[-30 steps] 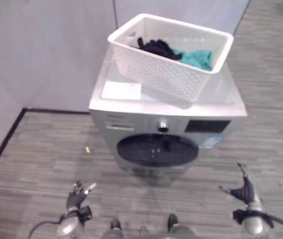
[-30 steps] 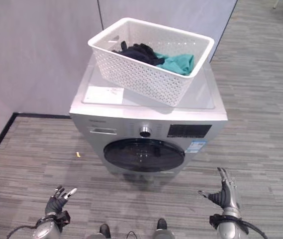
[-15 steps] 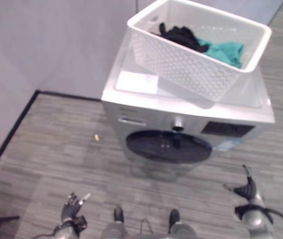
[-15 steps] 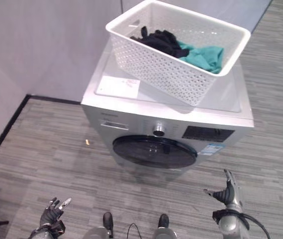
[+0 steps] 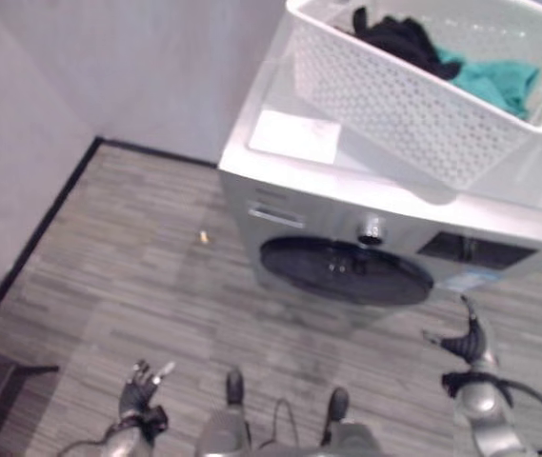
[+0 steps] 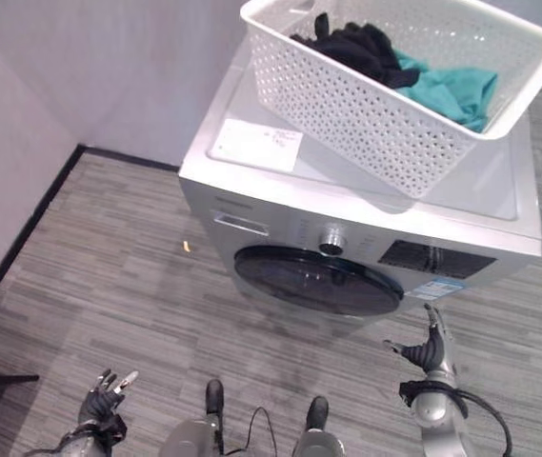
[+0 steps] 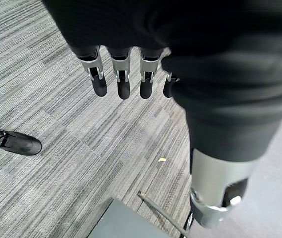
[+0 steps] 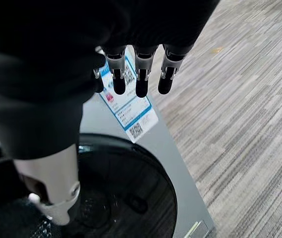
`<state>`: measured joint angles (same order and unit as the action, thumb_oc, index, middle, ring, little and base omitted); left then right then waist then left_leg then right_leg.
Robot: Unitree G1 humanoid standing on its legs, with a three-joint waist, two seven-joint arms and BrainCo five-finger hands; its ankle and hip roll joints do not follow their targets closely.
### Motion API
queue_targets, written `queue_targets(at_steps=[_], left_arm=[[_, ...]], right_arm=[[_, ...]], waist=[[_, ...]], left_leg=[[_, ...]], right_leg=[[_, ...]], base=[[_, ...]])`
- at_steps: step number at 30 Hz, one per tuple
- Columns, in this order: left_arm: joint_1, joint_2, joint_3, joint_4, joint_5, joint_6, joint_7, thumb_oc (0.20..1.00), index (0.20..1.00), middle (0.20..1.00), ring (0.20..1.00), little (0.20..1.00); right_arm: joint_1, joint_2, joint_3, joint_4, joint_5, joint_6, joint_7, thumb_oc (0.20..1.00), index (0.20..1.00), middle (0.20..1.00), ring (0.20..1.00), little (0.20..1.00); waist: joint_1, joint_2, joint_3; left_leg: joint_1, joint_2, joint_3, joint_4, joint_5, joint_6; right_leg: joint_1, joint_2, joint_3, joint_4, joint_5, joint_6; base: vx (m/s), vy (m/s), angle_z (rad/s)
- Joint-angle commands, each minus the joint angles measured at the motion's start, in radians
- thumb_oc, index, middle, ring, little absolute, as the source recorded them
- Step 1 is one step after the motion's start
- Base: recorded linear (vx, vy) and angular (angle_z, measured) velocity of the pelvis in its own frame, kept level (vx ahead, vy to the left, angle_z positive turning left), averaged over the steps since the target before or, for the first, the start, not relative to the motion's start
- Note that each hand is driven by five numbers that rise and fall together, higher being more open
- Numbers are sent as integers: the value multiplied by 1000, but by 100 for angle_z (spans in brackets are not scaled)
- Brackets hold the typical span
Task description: Grab the laundry basket,head to the washer,open it,put in the laundry and shut it.
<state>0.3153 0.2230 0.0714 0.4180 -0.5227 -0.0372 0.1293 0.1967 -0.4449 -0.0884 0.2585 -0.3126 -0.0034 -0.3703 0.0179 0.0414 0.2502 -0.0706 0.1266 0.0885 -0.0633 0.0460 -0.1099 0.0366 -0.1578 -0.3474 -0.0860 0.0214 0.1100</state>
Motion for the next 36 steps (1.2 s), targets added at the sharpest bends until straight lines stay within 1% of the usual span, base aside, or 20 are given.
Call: queue_targets(at_steps=[1,8,18,21,24,26,30,36], left_arm=[[-51,43,8,36,13,-47,-5,1000,1000,1000,1000,1000],[-48,57,2,20,25,-51,-16,1000,1000,1000,1000,1000],[-58,64,-4,16,19,-50,-4,1000,1000,1000,1000,1000],[-63,74,-5,-11,19,-51,0,1000,1000,1000,1000,1000],[-58,82,-5,-17,28,-53,-4,1000,1000,1000,1000,1000],[-58,84,-7,-14,29,-53,-7,1000,1000,1000,1000,1000],[-53,86,-12,-24,-1,-57,-19,1000,1000,1000,1000,1000],[-46,95,-24,-73,-52,-72,-37,1000,1000,1000,1000,1000]], right_arm=[[-45,-100,-13,15,-20,-47,-15,1000,1000,1000,1000,1000],[-99,-140,-4,21,-33,-51,-11,1000,1000,1000,1000,1000],[-202,-126,-12,-12,51,-47,-41,1000,1000,1000,1000,1000],[-246,-131,0,-43,58,-52,-41,1000,1000,1000,1000,1000],[-294,-155,8,-38,59,-56,-46,1000,1000,1000,1000,1000],[-309,-157,7,-38,65,-57,-51,1000,1000,1000,1000,1000],[-338,-165,1,-51,72,-52,-61,1000,1000,1000,1000,1000],[-440,-199,13,-28,103,-49,-76,1000,1000,1000,1000,1000]], waist=[[24,16,-14],[38,26,-1],[60,50,26],[66,66,50],[72,79,65],[73,80,69],[78,84,80],[85,101,121]], left_leg=[[-36,37,19,34,2,30],[-47,33,5,37,6,31],[-69,26,-4,42,10,32],[-87,21,-8,52,13,34],[-96,17,-8,49,16,38],[-98,15,-4,48,16,39],[-105,13,4,55,15,42],[-137,4,12,66,17,43]], right_leg=[[-6,-48,15,101,-118,-6],[-14,-54,3,115,-124,-9],[-44,-61,1,132,-126,-10],[-69,-69,2,157,-131,-14],[-93,-77,9,172,-130,-13],[-100,-77,13,175,-129,-13],[-116,-83,19,186,-128,-12],[-159,-97,32,199,-117,-9]], base=[[0,0,0],[-4,-1,1],[-24,-2,4],[-49,6,1],[-44,19,0],[-18,9,0],[-8,-2,-2],[-39,5,-5]])
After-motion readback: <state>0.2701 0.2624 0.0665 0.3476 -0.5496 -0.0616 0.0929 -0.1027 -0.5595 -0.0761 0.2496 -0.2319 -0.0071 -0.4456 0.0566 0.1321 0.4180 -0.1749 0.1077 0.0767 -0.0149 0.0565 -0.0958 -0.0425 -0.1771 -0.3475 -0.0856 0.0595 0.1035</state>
